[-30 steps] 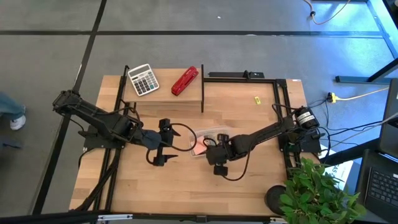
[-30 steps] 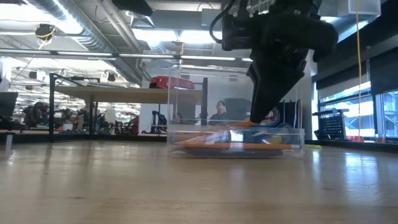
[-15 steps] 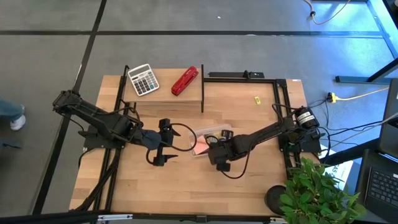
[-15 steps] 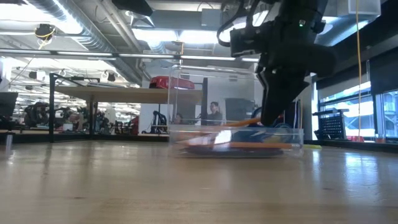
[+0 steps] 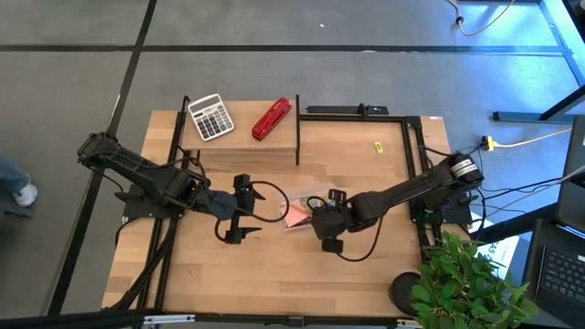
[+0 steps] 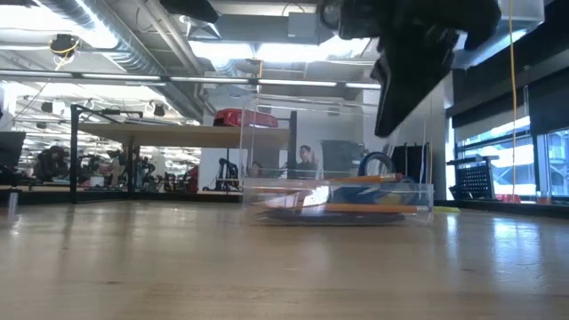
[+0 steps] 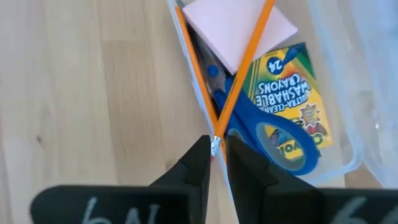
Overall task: Pack school essentials
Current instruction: Put the orange pencil into the transparent supply box
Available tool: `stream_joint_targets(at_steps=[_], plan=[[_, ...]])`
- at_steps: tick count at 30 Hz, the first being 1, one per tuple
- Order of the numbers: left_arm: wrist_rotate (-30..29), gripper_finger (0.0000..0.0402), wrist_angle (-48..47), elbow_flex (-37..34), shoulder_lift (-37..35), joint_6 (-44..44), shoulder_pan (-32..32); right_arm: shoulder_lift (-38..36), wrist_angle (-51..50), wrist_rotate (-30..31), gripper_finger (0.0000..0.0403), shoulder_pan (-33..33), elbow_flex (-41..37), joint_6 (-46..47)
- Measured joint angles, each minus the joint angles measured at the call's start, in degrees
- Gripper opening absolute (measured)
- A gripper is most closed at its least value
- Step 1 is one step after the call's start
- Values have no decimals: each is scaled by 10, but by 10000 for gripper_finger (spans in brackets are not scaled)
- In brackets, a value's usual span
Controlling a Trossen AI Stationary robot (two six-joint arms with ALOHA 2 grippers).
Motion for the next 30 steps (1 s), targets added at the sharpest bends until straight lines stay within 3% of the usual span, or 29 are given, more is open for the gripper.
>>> stream_joint_targets(at_steps=[8,14,30], plan=[[0,393,0,0,0,0,0,-50,-1,9,53,0,0,25],[0,393,0,0,0,0,0,-34,75,-102,53,-1,0,-31],[0,393,0,0,0,-1,0,64,34,-60,53,-13,-2,-30]])
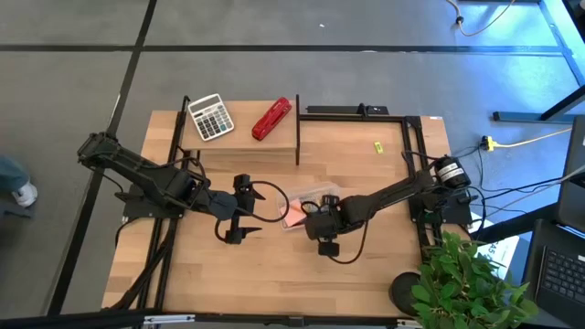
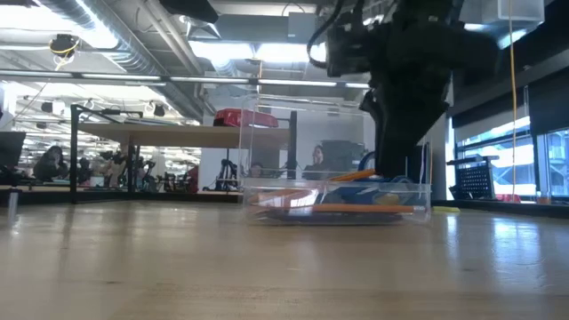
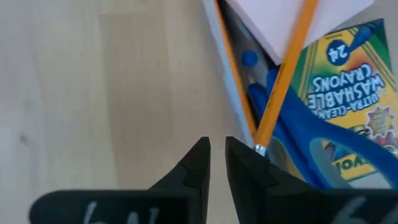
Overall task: Pack school essentials
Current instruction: Put the orange pencil into the transparent supply box, then put the yellow eraser into the transparent supply box
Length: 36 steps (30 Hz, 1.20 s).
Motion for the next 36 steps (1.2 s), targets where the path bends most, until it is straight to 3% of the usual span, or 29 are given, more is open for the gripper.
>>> stream_joint_targets(at_steps=[7,20,36], plan=[[0,393,0,0,0,0,0,2,-3,2,53,-10,0,0],[0,393,0,0,0,0,0,1,-44,69,53,-11,2,-2],[0,393,0,0,0,0,0,-33,-60,35,53,-14,2,-31]])
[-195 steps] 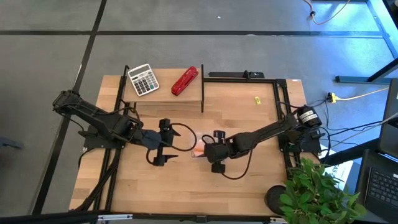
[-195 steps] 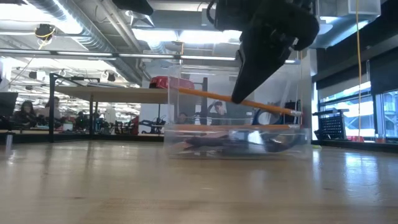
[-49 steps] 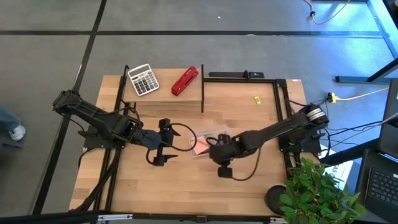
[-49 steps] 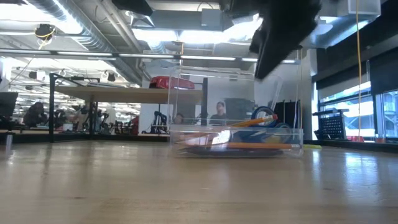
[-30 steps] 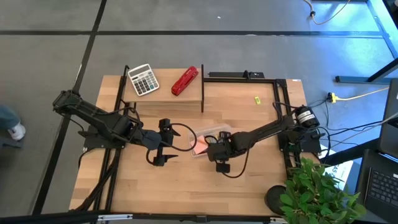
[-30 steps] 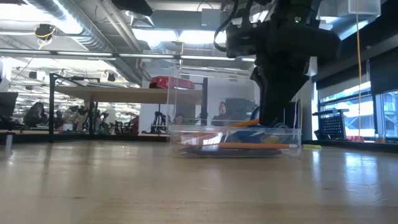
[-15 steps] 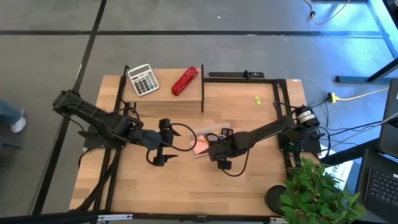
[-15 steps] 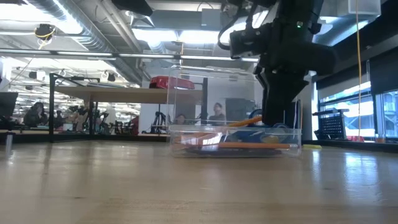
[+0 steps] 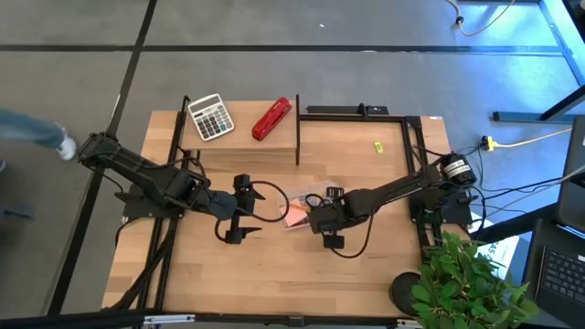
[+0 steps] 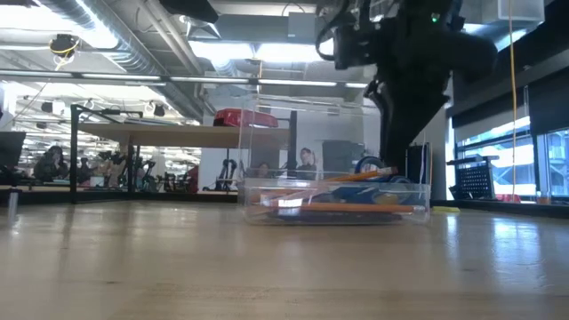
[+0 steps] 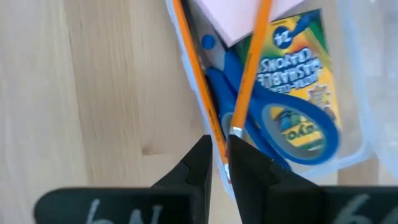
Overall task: Pack school essentials
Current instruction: Put the yellow eraser into the transparent supply box
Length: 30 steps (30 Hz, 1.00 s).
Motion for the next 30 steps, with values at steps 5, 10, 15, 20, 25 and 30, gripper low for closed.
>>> stream_joint_targets(at_steps=[5,10,15,20,25,30], plan=[[0,393,0,0,0,0,0,-23,-13,-1,53,1,1,2],[0,393,0,0,0,0,0,-72,-14,-10,53,1,1,38],[0,393,0,0,0,-3,0,-145,-37,58,53,-3,1,105],[-21,393,8,0,0,-3,0,-210,-99,94,53,-39,1,214],[-83,393,20,0,1,-3,0,-243,-183,80,53,-108,1,306],[-105,393,35,0,4,-3,13,-247,-228,35,53,-201,1,310]])
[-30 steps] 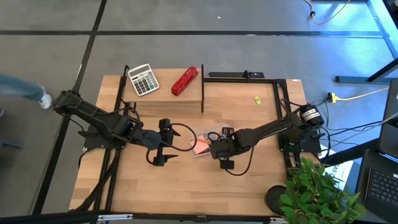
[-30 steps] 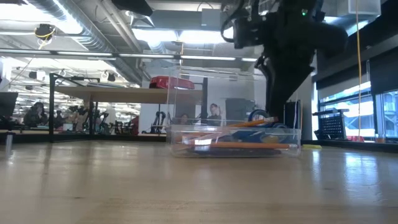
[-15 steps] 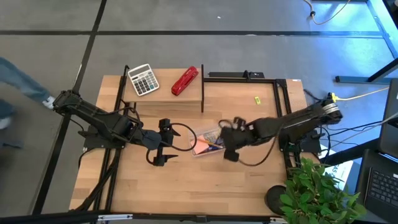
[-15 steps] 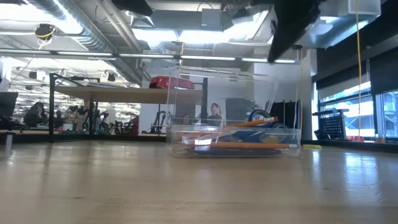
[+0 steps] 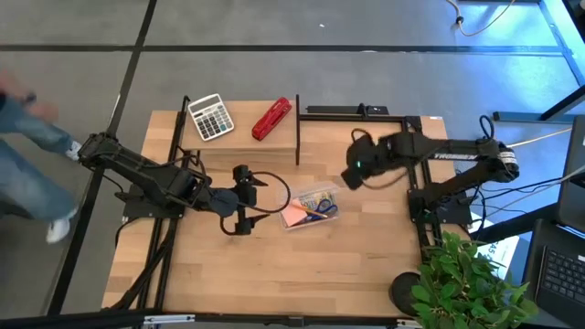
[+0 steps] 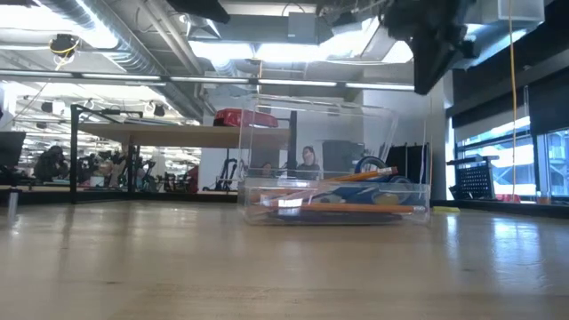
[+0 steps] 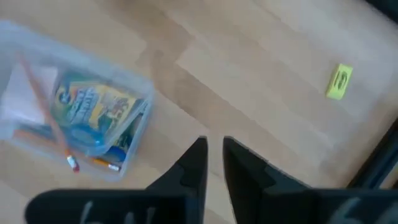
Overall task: Pack school essentials
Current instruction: Put the yellow eraser into the transparent supply box
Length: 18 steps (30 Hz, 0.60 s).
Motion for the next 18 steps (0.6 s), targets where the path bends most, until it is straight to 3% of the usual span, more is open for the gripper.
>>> stream_joint_targets(at_steps=[10,18], plan=[[0,393,0,0,0,3,30,0,14,-60,53,-166,0,-14],[0,393,-1,0,0,5,40,12,16,-81,70,-222,0,-38]])
